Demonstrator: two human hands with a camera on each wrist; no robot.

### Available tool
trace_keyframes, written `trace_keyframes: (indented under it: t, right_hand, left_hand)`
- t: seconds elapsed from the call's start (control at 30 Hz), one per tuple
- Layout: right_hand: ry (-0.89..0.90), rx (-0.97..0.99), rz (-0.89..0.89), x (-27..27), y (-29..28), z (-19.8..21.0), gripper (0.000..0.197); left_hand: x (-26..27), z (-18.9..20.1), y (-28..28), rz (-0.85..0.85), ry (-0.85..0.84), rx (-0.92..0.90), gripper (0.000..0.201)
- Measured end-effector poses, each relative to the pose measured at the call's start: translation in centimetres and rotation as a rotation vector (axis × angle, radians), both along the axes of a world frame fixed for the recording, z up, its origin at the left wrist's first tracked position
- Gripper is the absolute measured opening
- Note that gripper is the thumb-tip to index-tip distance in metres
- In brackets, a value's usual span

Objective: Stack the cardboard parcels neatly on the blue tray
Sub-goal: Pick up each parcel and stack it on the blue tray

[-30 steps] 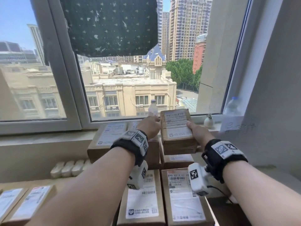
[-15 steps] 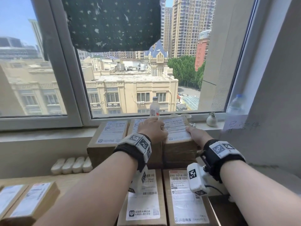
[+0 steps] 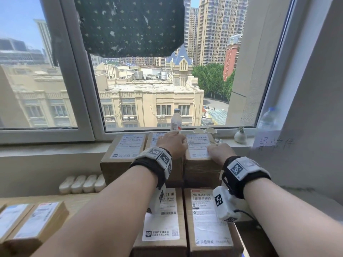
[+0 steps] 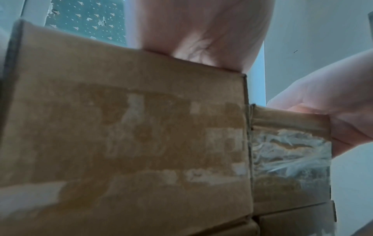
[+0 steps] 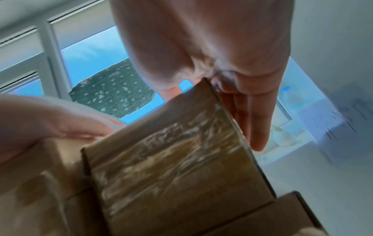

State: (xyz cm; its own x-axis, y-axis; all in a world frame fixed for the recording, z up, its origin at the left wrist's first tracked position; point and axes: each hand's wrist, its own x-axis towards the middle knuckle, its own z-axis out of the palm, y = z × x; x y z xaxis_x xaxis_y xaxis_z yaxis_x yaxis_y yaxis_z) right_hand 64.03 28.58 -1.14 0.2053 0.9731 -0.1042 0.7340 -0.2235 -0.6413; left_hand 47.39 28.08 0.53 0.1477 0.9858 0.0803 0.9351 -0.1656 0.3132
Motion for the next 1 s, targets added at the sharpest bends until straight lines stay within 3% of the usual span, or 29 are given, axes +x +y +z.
trace_keyframes:
  t: [0.13,0.33,0.57,1.0]
  right_hand:
    - [-0.090,0.101,0.011,-0.9,-1.0,1.0,0.048]
    - [-0.277,0.361,0.215,-2.9,-4.7,2.9,0.049]
    - [-0.265,0.610,0.397,-6.8,-8.4,3.9,0.042]
    - [-0.309,0.622,0.758,-17.9,-15.4,1.2,0.038]
  left_hand:
    - [0.1,0.5,-0.7,0.021,-0.029,0.012,0.041]
    - [-1.0,0.9,-3.1,0.081,-0.026,0.072,0.046]
    - [-4.6,1.3,-8.0,0.217,-0.073,0.146,0.051]
    - [-15.3,-2.1,-17.6,0.520,-0.047,0.187,0.045]
